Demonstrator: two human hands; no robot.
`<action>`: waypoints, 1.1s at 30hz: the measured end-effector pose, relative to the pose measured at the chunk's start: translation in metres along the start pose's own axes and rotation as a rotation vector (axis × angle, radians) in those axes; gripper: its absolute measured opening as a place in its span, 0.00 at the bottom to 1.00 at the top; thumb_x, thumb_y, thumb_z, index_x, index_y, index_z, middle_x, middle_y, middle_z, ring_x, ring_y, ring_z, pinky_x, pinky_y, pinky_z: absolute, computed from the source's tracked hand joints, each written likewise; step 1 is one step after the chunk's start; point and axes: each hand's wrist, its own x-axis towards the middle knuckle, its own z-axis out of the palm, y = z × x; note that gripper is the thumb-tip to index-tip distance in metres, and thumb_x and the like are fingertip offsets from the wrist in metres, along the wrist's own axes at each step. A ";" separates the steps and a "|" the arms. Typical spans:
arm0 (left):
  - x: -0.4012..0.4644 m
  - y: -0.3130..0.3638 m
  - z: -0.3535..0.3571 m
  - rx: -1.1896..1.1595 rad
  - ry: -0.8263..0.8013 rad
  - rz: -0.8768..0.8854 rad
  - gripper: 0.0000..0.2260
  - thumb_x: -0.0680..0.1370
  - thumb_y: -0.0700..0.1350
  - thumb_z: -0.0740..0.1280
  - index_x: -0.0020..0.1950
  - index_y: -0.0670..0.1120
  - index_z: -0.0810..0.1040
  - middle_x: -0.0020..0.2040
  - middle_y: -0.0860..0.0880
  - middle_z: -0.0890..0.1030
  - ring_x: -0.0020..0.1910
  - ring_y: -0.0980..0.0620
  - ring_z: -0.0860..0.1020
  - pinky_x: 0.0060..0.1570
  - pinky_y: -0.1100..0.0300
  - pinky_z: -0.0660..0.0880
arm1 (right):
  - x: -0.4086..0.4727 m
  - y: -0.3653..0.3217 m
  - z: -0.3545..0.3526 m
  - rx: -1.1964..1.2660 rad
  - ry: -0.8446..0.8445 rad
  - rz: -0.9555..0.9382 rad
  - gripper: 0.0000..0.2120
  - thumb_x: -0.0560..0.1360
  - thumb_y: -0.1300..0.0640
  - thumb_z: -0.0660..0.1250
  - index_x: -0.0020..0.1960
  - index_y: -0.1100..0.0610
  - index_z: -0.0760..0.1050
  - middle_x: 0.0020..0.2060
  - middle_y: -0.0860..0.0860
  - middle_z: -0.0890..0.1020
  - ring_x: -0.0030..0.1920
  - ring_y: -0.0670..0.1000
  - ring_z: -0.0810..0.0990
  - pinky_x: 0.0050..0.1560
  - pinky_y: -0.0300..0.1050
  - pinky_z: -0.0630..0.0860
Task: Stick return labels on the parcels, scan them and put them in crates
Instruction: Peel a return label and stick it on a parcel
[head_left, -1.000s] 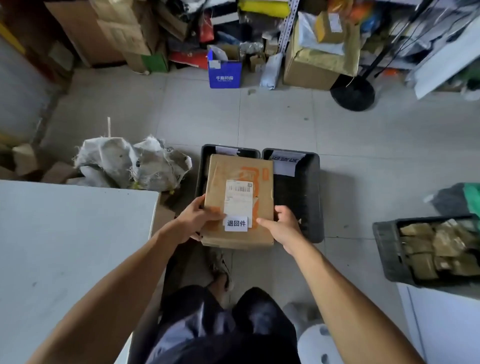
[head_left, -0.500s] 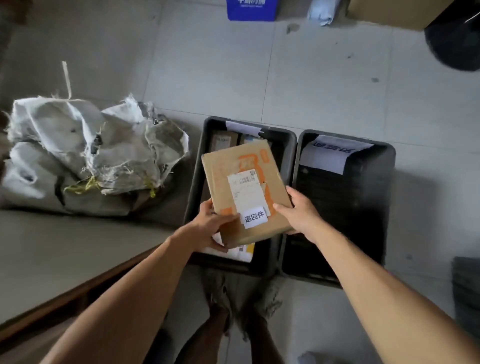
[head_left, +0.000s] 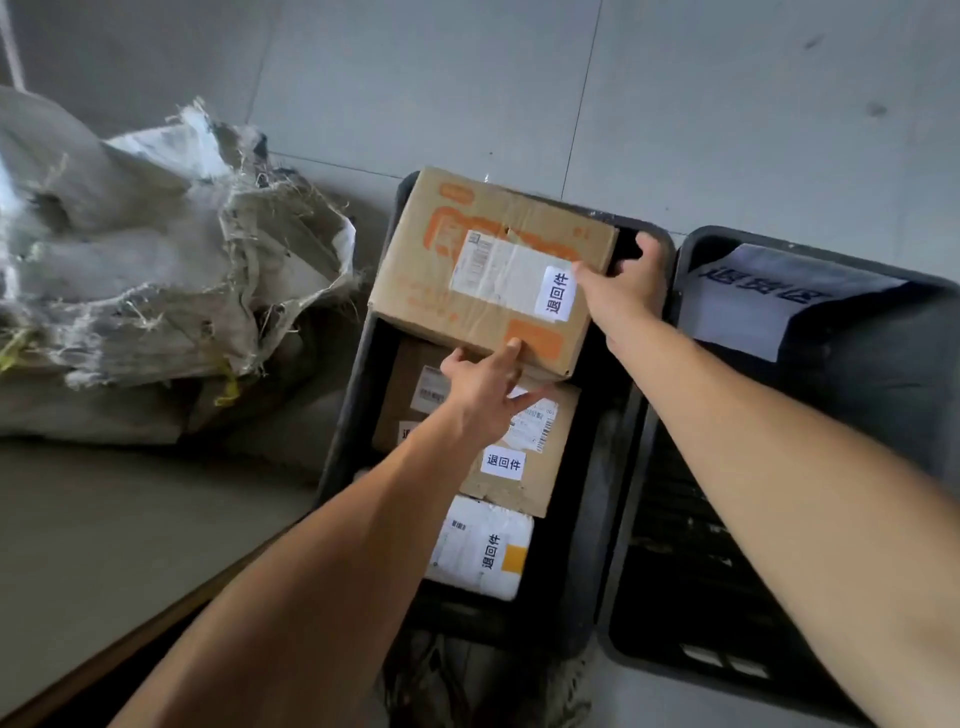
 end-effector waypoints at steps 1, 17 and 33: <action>0.001 0.001 0.000 0.021 -0.011 0.000 0.32 0.77 0.35 0.73 0.73 0.49 0.57 0.59 0.38 0.80 0.53 0.44 0.80 0.48 0.33 0.81 | -0.002 0.009 -0.001 0.008 -0.017 0.097 0.35 0.75 0.47 0.74 0.77 0.55 0.64 0.70 0.52 0.73 0.68 0.52 0.73 0.65 0.38 0.67; -0.016 0.011 -0.009 0.324 -0.033 0.002 0.16 0.84 0.33 0.58 0.72 0.38 0.67 0.65 0.38 0.75 0.66 0.43 0.77 0.64 0.53 0.76 | -0.022 0.043 -0.022 0.002 -0.274 0.184 0.33 0.82 0.60 0.63 0.82 0.51 0.52 0.77 0.49 0.66 0.75 0.52 0.67 0.74 0.49 0.65; -0.521 0.142 0.038 1.553 0.048 0.536 0.17 0.79 0.47 0.64 0.67 0.47 0.75 0.60 0.45 0.81 0.50 0.48 0.81 0.45 0.57 0.76 | -0.357 -0.233 -0.322 -0.622 -0.522 -0.119 0.17 0.80 0.57 0.64 0.67 0.61 0.76 0.62 0.59 0.81 0.60 0.58 0.79 0.60 0.49 0.76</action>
